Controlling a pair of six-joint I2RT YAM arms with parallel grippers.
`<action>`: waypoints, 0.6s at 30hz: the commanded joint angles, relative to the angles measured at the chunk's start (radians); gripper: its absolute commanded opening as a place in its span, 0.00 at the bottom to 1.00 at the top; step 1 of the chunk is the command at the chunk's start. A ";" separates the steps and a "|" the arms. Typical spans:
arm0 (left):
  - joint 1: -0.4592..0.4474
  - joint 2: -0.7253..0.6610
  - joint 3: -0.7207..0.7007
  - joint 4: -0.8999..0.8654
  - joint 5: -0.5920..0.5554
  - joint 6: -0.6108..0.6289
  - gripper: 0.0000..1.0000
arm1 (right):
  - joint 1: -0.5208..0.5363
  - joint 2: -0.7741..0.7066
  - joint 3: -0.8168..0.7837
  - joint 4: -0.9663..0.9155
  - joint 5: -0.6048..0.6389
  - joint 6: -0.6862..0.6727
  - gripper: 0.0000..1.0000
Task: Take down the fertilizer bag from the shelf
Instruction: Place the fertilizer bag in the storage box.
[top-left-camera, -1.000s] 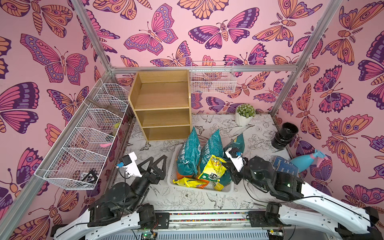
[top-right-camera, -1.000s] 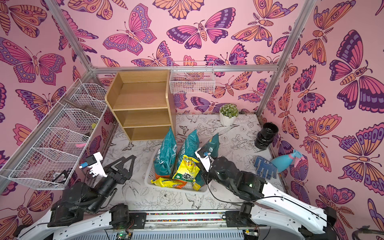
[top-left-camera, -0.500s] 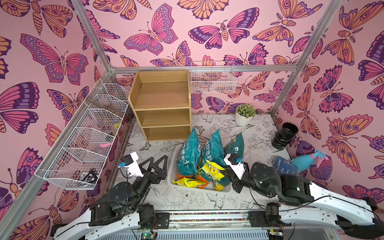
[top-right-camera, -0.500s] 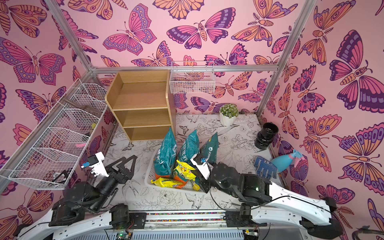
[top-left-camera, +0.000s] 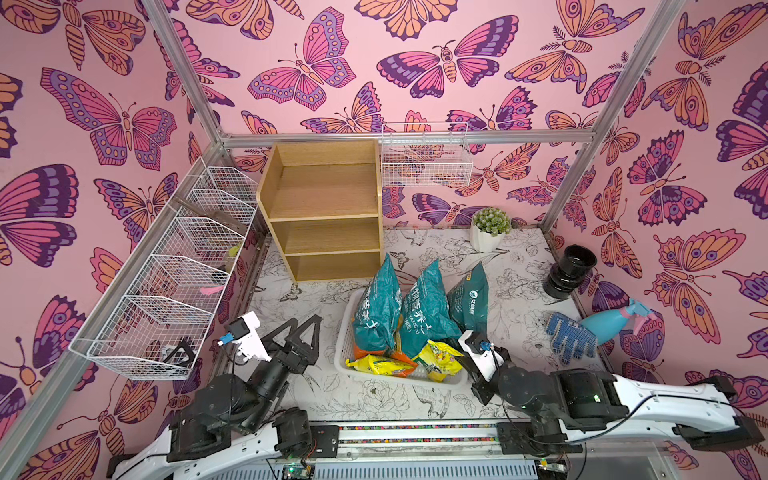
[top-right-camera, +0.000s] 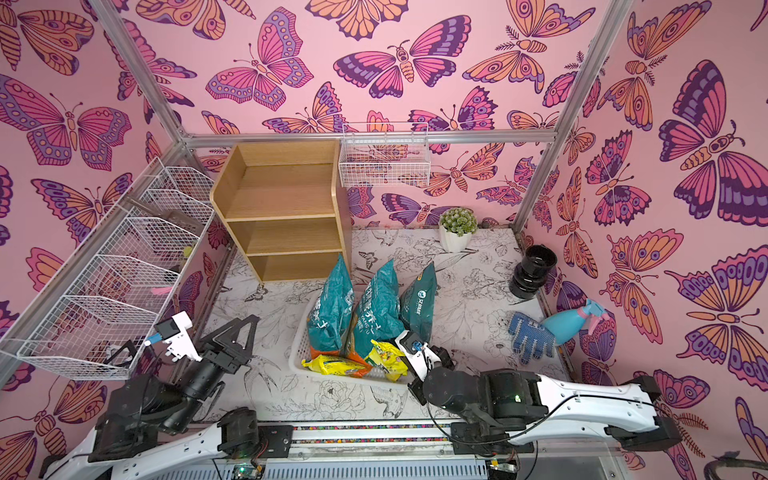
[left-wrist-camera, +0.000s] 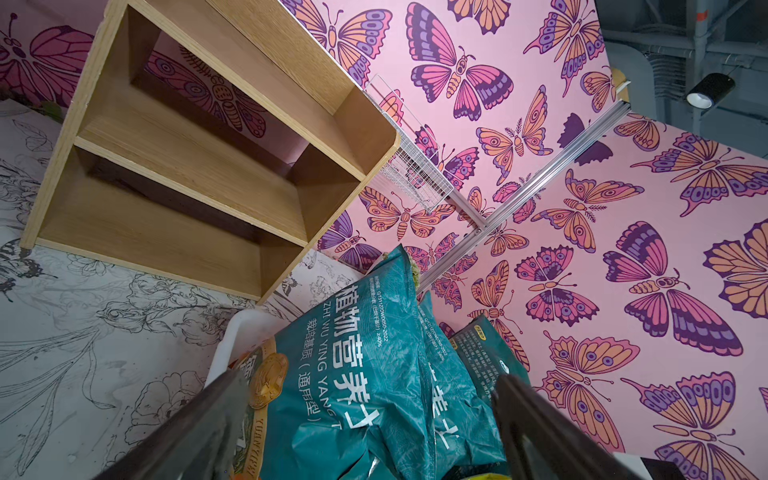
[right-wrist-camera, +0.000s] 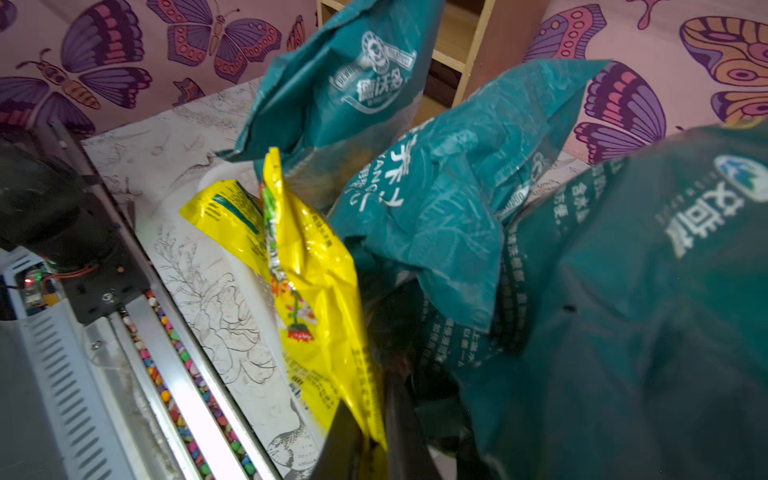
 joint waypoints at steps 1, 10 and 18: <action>0.004 0.008 -0.008 -0.010 0.003 -0.001 0.98 | -0.009 -0.077 -0.016 0.010 0.148 0.038 0.00; 0.004 -0.011 -0.017 -0.009 -0.003 -0.001 0.97 | -0.091 0.054 -0.080 -0.003 0.047 0.120 0.00; 0.004 -0.010 -0.020 -0.008 -0.012 -0.007 0.96 | -0.091 0.063 -0.144 0.152 -0.154 0.112 0.00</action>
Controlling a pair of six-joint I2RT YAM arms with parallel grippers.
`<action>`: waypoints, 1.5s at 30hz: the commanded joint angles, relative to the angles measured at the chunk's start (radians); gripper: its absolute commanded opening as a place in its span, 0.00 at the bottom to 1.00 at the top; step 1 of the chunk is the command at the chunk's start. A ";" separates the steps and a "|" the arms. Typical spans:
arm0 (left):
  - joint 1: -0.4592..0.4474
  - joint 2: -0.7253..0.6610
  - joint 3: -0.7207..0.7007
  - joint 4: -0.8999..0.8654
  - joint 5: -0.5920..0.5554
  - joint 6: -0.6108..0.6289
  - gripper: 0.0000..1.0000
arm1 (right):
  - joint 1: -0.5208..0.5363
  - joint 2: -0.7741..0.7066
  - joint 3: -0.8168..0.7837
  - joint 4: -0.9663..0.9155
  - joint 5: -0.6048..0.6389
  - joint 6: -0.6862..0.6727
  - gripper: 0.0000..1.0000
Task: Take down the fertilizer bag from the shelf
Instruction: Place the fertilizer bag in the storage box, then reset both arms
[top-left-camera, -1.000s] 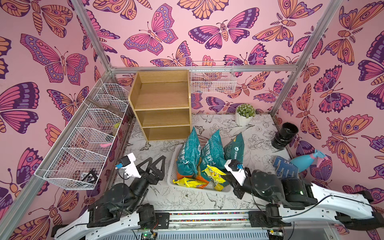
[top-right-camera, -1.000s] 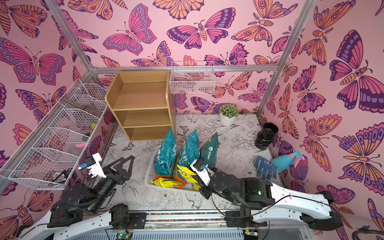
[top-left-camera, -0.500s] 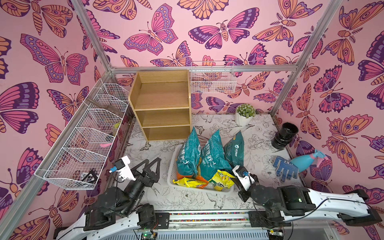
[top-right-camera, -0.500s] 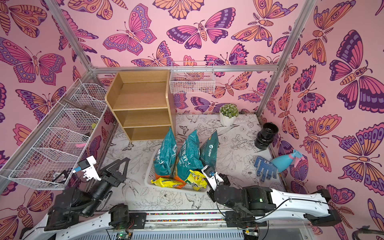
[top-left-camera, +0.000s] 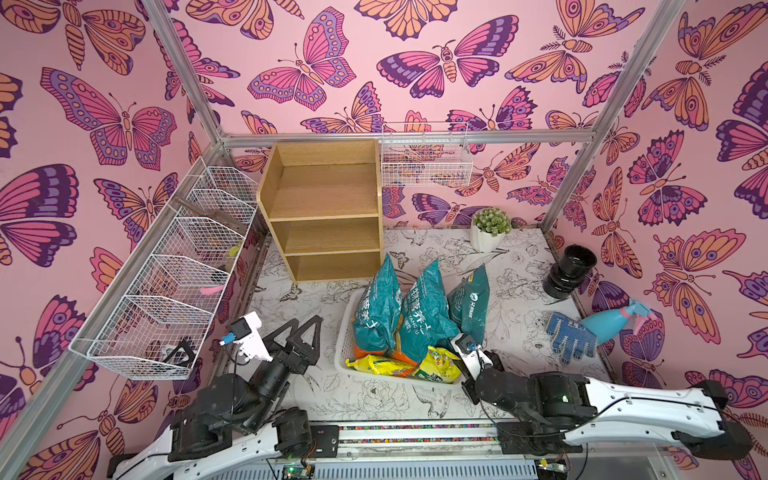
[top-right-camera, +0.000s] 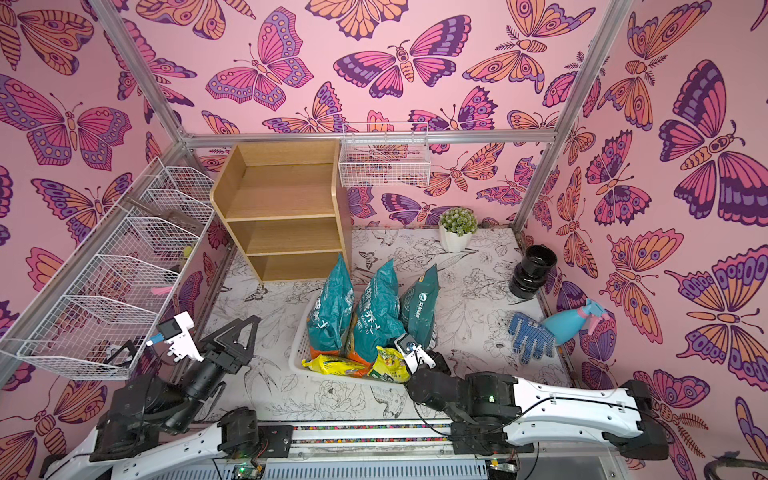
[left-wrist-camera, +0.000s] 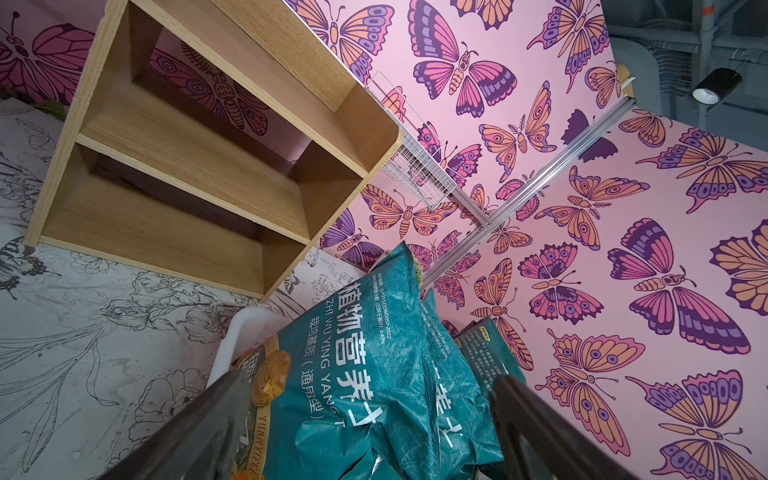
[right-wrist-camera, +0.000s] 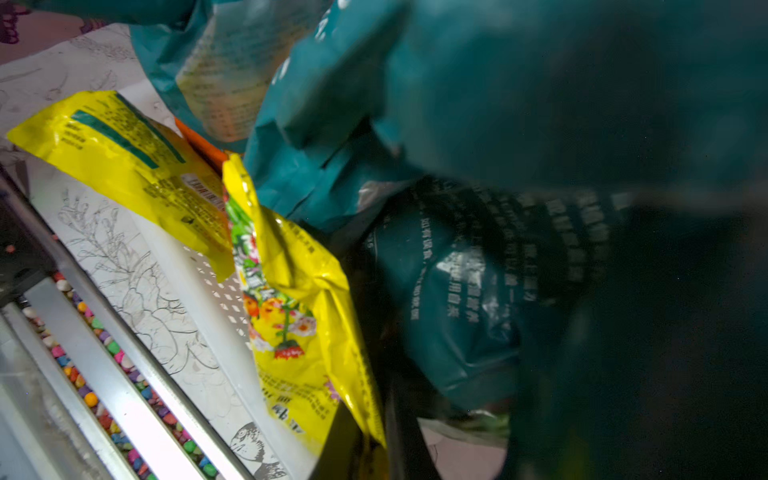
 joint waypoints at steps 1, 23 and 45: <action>0.004 -0.008 -0.014 -0.008 -0.007 -0.005 0.96 | -0.011 -0.023 -0.026 0.103 -0.117 0.017 0.00; 0.004 -0.013 -0.026 -0.009 -0.034 -0.020 0.95 | -0.011 -0.063 -0.130 0.105 -0.233 0.128 0.26; 0.054 0.232 -0.120 0.689 -0.551 0.644 0.99 | -0.490 -0.487 -0.151 0.666 0.382 -0.436 0.99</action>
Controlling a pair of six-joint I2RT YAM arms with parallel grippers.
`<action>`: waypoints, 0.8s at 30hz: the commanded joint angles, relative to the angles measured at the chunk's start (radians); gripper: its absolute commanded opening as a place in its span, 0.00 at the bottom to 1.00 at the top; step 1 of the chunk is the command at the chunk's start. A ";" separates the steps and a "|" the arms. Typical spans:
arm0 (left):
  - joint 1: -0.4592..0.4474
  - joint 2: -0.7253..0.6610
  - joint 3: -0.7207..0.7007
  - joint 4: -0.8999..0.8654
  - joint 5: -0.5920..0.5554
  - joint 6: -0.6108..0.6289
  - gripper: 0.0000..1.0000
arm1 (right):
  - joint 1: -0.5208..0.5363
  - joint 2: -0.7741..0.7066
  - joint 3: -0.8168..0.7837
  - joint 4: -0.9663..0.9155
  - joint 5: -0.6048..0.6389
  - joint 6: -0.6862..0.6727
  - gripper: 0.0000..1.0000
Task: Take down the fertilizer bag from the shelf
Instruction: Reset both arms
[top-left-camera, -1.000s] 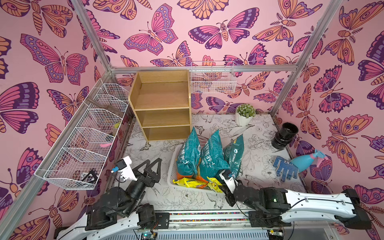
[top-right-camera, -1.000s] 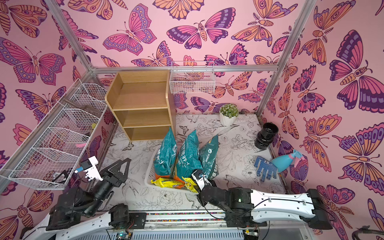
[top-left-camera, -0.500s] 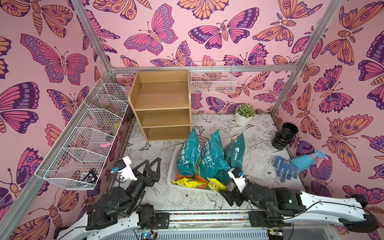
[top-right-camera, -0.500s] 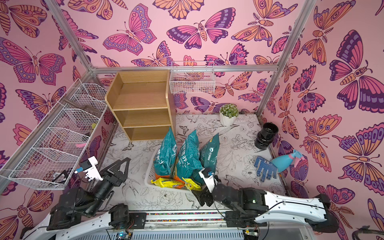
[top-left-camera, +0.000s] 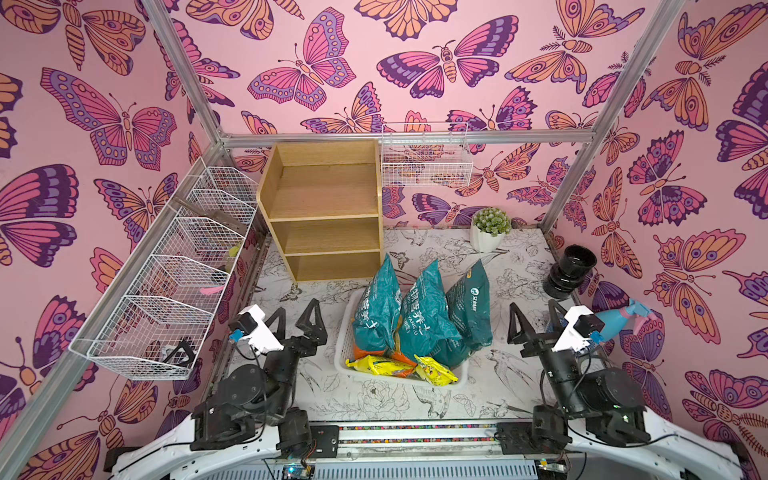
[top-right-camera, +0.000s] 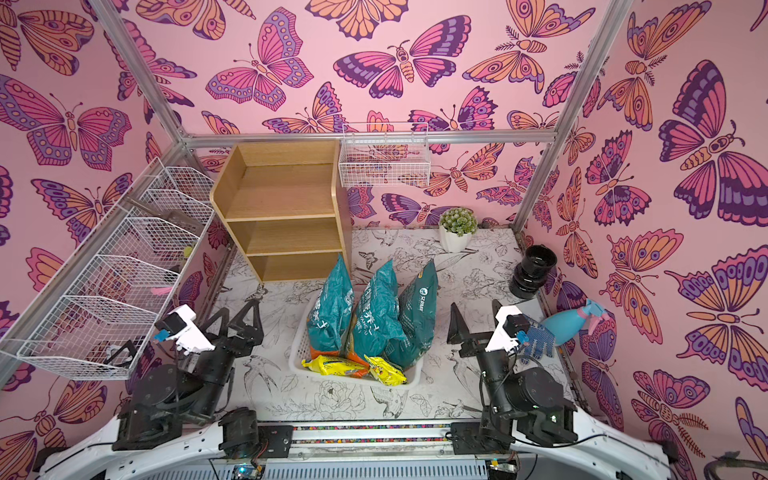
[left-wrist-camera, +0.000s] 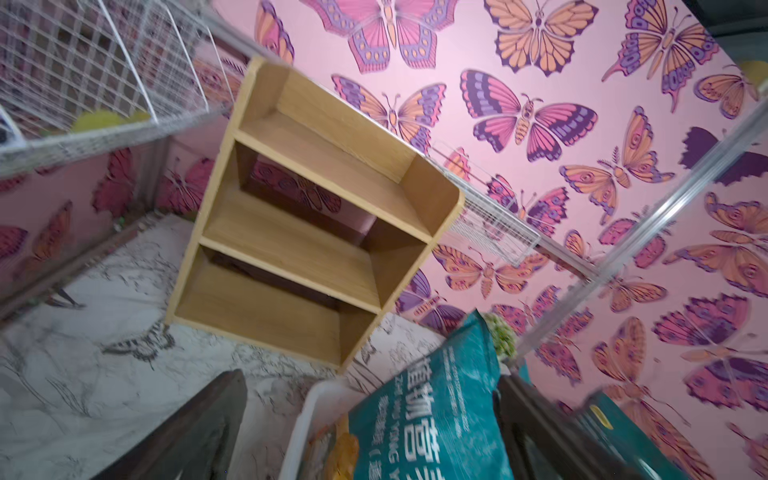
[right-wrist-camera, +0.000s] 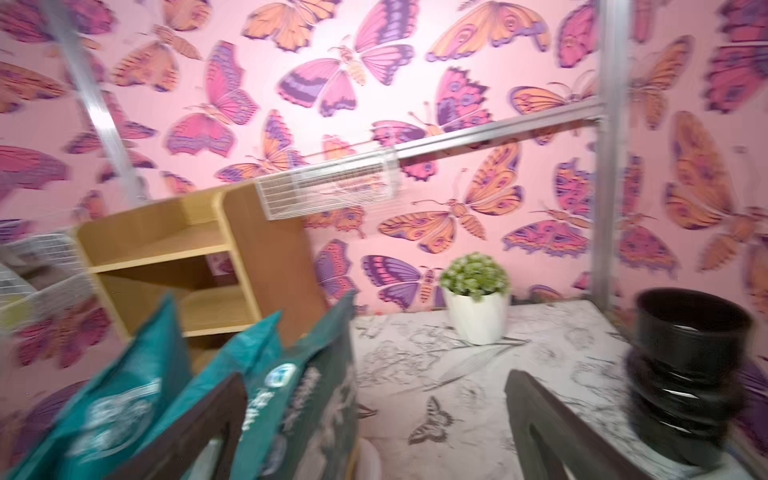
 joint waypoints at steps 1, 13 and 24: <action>0.082 0.079 -0.055 0.322 -0.170 0.265 0.99 | -0.296 0.134 0.050 -0.114 -0.137 0.122 0.99; 1.034 0.544 -0.205 0.137 0.283 -0.329 0.99 | -1.070 0.807 -0.043 0.196 -0.585 0.178 0.99; 1.024 0.938 -0.323 0.742 0.210 0.133 0.98 | -1.088 1.195 -0.165 0.785 -0.625 0.061 0.99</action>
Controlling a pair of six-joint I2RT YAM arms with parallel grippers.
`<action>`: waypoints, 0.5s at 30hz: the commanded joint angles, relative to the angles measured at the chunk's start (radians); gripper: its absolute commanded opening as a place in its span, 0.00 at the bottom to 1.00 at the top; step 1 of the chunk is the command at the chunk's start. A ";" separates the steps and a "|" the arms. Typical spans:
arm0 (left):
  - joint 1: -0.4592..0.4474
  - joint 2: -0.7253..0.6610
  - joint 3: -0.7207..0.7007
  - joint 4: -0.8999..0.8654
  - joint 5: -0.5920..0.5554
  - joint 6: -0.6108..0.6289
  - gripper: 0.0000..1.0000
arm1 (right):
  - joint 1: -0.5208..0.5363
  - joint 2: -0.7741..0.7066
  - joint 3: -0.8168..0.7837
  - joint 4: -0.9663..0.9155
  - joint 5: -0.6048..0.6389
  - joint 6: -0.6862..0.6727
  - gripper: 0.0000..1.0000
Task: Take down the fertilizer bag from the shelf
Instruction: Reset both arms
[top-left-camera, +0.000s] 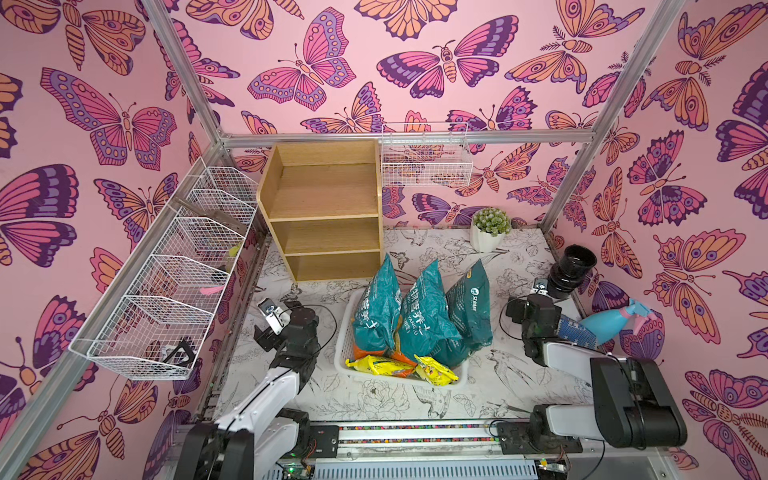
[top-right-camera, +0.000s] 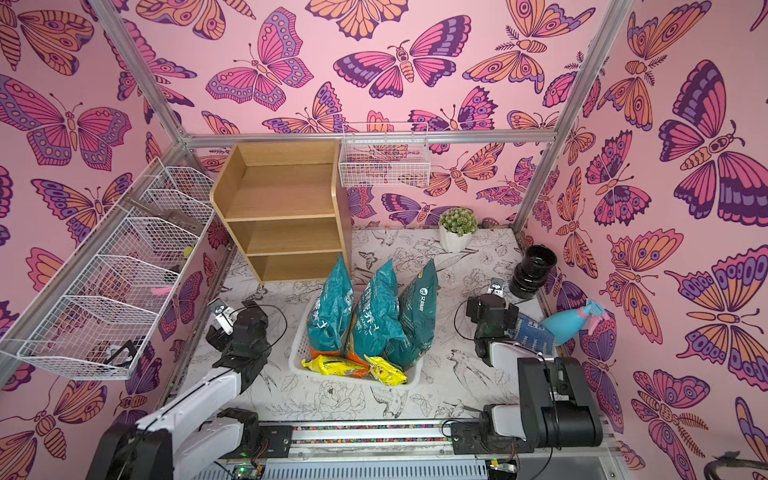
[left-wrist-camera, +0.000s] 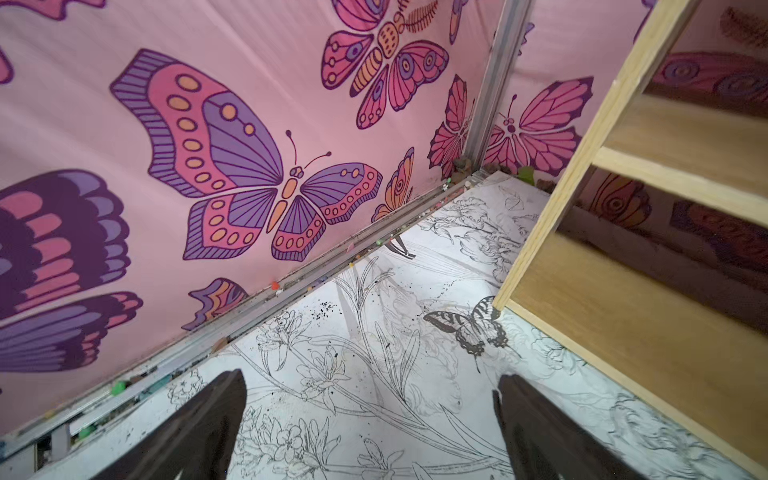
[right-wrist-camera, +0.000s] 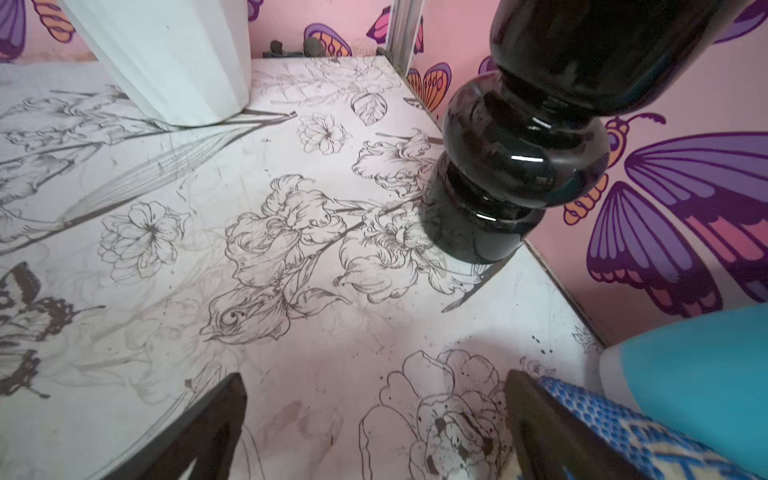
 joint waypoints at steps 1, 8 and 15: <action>0.001 0.228 0.069 0.203 -0.071 0.176 0.96 | -0.011 0.106 -0.039 0.321 -0.043 -0.041 0.99; -0.127 0.454 0.094 0.583 -0.096 0.563 0.93 | -0.012 0.132 -0.024 0.303 -0.090 -0.055 0.99; -0.174 0.455 -0.012 0.708 0.196 0.598 0.94 | -0.014 0.121 -0.013 0.260 -0.096 -0.050 0.99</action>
